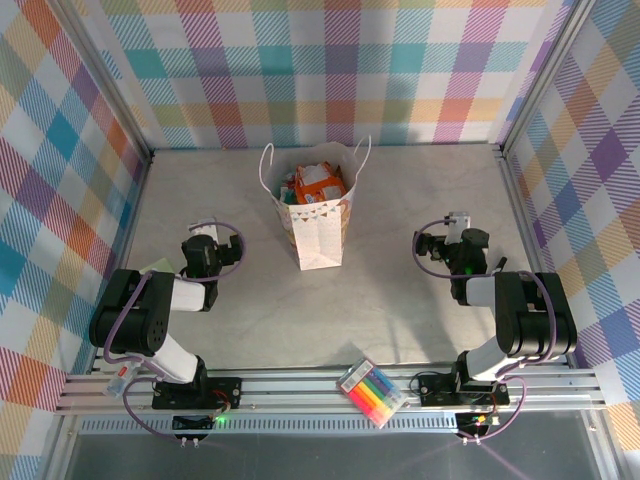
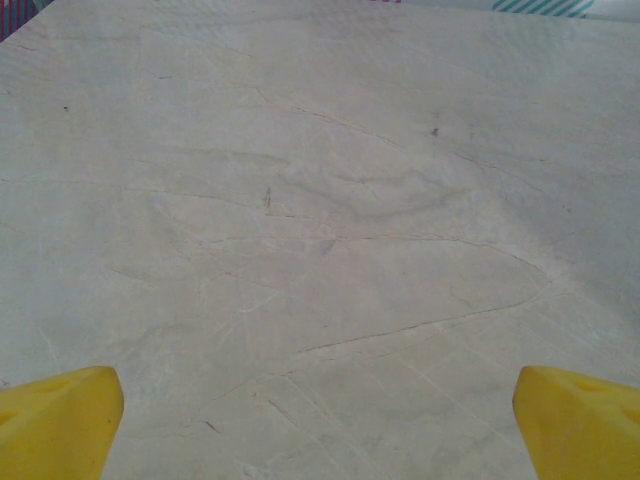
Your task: Place the snacks into the paper bag
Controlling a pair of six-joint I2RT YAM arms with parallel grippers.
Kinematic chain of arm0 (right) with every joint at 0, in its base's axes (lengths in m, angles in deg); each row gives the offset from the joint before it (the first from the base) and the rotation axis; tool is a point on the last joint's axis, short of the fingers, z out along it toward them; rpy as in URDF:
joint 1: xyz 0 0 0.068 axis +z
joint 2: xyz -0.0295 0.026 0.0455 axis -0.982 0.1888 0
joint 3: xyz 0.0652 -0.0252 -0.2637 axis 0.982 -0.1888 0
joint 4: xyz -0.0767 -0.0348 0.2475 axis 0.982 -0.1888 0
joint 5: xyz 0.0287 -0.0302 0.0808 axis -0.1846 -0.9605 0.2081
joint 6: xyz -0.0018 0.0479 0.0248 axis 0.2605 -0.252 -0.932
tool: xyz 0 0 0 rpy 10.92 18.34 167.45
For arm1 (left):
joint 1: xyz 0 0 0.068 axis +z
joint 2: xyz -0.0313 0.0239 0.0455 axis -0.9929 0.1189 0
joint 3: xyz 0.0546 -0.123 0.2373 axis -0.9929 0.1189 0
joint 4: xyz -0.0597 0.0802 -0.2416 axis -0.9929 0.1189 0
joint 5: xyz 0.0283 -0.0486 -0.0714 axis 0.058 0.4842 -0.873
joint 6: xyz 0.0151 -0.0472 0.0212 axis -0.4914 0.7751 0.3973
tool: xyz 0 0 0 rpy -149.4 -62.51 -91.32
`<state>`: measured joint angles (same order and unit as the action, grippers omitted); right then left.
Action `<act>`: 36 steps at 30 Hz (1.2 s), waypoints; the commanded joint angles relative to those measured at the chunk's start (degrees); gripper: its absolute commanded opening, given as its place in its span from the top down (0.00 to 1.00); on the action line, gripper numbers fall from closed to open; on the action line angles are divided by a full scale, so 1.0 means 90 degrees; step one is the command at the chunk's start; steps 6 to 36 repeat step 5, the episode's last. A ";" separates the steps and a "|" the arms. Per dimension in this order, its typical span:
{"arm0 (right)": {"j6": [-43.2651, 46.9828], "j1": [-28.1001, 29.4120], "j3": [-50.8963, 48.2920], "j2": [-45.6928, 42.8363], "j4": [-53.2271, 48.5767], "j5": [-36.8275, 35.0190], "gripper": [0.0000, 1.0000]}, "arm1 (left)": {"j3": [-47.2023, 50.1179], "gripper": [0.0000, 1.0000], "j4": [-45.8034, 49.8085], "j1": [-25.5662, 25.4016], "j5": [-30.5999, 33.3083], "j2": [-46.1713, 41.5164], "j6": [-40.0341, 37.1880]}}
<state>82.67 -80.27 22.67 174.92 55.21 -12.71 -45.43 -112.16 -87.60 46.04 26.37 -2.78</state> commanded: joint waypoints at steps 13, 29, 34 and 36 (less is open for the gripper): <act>0.0137 0.0022 0.0122 0.0060 0.0140 -0.0042 0.01 | -0.0088 0.00 -0.0208 -0.0009 0.0054 0.0013 -0.0076; 0.0137 0.0022 0.0122 0.0060 0.0140 -0.0042 0.01 | -0.0088 0.00 -0.0208 -0.0009 0.0054 0.0013 -0.0076; 0.0137 0.0022 0.0122 0.0060 0.0140 -0.0042 0.01 | -0.0088 0.00 -0.0208 -0.0009 0.0054 0.0013 -0.0076; 0.0137 0.0022 0.0122 0.0060 0.0140 -0.0042 0.01 | -0.0088 0.00 -0.0208 -0.0009 0.0054 0.0013 -0.0076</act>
